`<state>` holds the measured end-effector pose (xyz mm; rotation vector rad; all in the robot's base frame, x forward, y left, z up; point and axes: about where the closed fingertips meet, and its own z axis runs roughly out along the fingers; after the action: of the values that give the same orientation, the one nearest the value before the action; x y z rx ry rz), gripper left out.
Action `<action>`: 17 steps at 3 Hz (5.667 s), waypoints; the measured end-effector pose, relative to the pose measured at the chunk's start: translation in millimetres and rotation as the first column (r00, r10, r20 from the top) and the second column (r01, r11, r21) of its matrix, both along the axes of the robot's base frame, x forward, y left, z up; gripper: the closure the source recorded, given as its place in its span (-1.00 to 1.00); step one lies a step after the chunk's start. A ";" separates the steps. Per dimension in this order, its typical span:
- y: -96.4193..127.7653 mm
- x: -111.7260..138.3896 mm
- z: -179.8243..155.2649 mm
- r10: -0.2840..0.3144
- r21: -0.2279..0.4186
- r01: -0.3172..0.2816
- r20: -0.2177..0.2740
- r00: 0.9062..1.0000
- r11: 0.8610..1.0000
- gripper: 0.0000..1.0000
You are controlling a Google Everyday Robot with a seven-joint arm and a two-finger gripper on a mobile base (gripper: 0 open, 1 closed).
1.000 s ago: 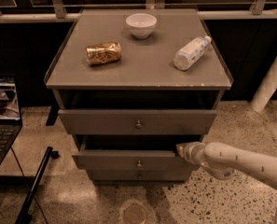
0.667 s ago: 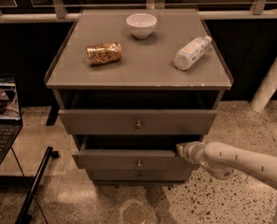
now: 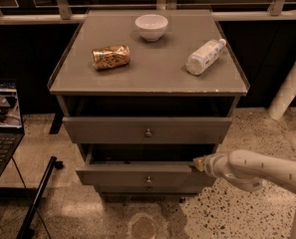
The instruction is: Open middle drawer
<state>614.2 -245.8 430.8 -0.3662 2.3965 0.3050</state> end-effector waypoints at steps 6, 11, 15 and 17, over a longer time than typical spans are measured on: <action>4.3 -23.6 -5.4 0.082 0.081 -0.067 -0.204 0.976 0.995 1.00; -0.9 -95.2 4.6 0.294 0.074 -0.285 -0.206 0.933 0.956 1.00; 17.4 -113.4 11.6 0.460 0.110 -0.447 -0.189 0.868 0.888 1.00; 17.3 -95.7 -1.3 0.429 0.114 -0.413 -0.217 0.877 0.903 1.00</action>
Offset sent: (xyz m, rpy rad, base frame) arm -0.0878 -0.0287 0.0276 0.1269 0.3088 0.1149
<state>518.5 -228.5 429.5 -0.8712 2.5120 0.6550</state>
